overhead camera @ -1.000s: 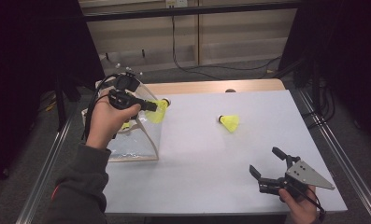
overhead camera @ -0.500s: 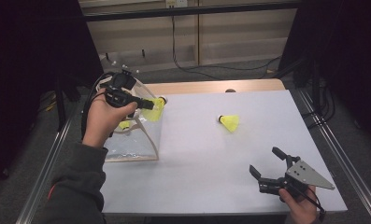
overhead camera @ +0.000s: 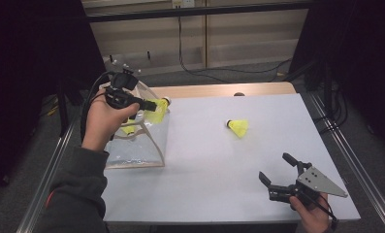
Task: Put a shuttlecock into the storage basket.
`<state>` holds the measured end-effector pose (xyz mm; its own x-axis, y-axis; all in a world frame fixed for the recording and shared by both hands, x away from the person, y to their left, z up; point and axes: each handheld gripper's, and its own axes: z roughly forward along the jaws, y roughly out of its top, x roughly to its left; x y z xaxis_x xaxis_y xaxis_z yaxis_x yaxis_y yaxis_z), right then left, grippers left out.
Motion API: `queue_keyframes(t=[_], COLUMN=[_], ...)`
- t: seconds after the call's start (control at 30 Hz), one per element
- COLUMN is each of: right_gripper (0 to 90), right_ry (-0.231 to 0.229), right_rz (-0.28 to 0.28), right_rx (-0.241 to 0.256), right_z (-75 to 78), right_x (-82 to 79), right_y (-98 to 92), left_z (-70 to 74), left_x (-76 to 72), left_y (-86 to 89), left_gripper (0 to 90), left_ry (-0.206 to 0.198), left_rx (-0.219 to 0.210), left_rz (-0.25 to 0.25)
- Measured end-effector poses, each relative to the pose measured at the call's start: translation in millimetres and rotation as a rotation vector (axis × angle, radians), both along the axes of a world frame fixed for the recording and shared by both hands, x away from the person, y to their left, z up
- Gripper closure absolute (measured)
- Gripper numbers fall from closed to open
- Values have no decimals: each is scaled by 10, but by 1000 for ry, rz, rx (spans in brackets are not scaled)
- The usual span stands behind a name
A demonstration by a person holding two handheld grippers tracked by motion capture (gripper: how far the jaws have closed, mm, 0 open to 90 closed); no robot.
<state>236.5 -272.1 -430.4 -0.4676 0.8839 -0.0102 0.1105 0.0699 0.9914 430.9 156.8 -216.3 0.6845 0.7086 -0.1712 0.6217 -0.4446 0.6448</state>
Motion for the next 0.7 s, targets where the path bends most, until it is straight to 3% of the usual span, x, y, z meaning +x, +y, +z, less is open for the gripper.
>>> queue_keyframes(t=[0.7], right_gripper=[26], right_ry=[0], right_rz=[1], right_rx=[1], right_z=[2], right_x=[-3], right_y=[3], left_z=[102], left_x=[29], left_y=[105], left_gripper=[880], left_ry=[-5], left_rx=[6], left_rz=[33])
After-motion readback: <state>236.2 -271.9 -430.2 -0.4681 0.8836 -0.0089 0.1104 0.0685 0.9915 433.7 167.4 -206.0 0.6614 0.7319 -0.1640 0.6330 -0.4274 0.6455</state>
